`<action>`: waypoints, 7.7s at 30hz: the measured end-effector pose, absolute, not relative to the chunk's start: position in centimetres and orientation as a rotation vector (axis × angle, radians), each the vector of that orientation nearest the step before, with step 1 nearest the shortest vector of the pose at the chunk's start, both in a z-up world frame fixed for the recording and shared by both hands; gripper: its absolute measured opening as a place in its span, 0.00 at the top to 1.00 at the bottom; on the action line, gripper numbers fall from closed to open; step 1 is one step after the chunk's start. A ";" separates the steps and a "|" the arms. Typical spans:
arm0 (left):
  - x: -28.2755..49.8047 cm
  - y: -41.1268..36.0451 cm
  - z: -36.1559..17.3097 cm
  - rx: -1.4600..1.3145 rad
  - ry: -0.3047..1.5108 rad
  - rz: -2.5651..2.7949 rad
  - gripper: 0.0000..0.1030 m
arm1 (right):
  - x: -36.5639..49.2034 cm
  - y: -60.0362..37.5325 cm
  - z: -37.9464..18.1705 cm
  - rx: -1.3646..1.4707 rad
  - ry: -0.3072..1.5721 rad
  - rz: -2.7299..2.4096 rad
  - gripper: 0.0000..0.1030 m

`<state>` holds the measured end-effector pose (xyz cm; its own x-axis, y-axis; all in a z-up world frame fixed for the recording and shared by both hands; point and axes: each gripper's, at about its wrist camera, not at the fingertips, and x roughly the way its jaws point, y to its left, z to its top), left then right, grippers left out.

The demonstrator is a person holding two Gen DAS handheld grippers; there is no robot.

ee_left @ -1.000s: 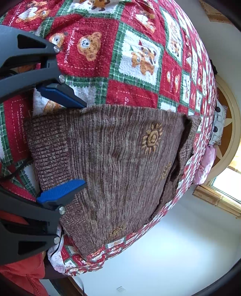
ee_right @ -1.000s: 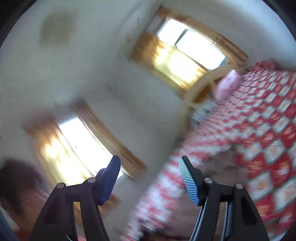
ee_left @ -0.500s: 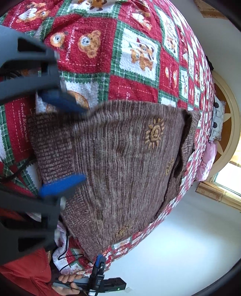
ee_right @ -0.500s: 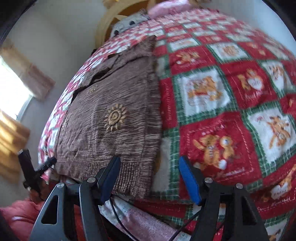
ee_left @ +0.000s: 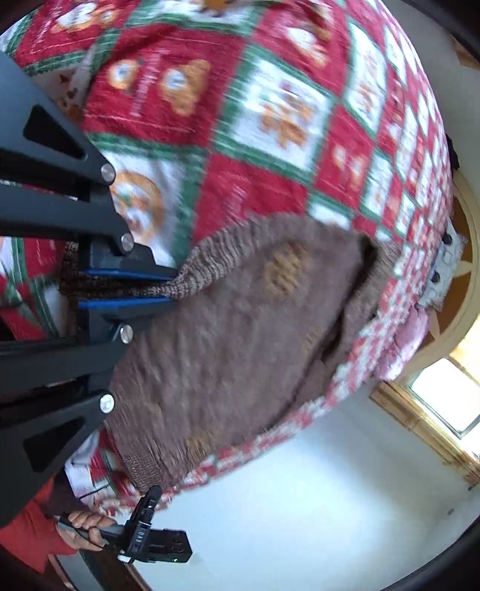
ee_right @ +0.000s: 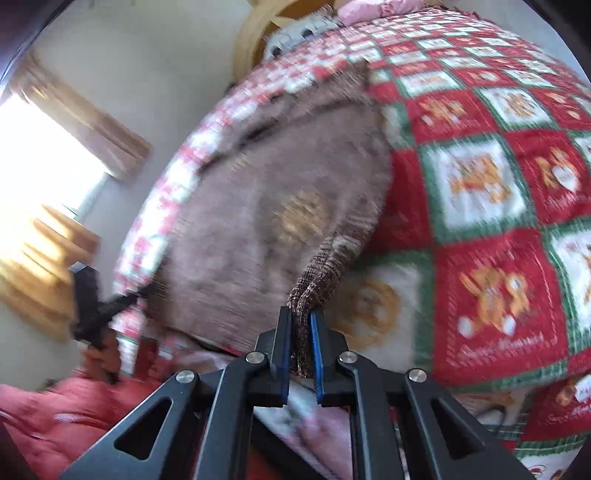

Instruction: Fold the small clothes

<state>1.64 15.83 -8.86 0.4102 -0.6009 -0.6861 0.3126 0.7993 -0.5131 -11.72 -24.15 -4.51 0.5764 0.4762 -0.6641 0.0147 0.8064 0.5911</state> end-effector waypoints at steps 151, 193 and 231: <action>29.7 6.7 -9.9 -0.192 1.073 -0.813 0.43 | 8.8 -28.6 -8.5 0.409 0.949 0.294 0.64; 28.8 6.6 -10.0 -0.066 0.981 -0.686 0.59 | 7.8 -28.8 -1.0 0.317 0.718 0.082 0.92; 39.5 7.3 -8.6 -0.301 0.821 -0.364 0.95 | 29.8 -31.2 -3.7 0.020 0.711 -0.147 0.92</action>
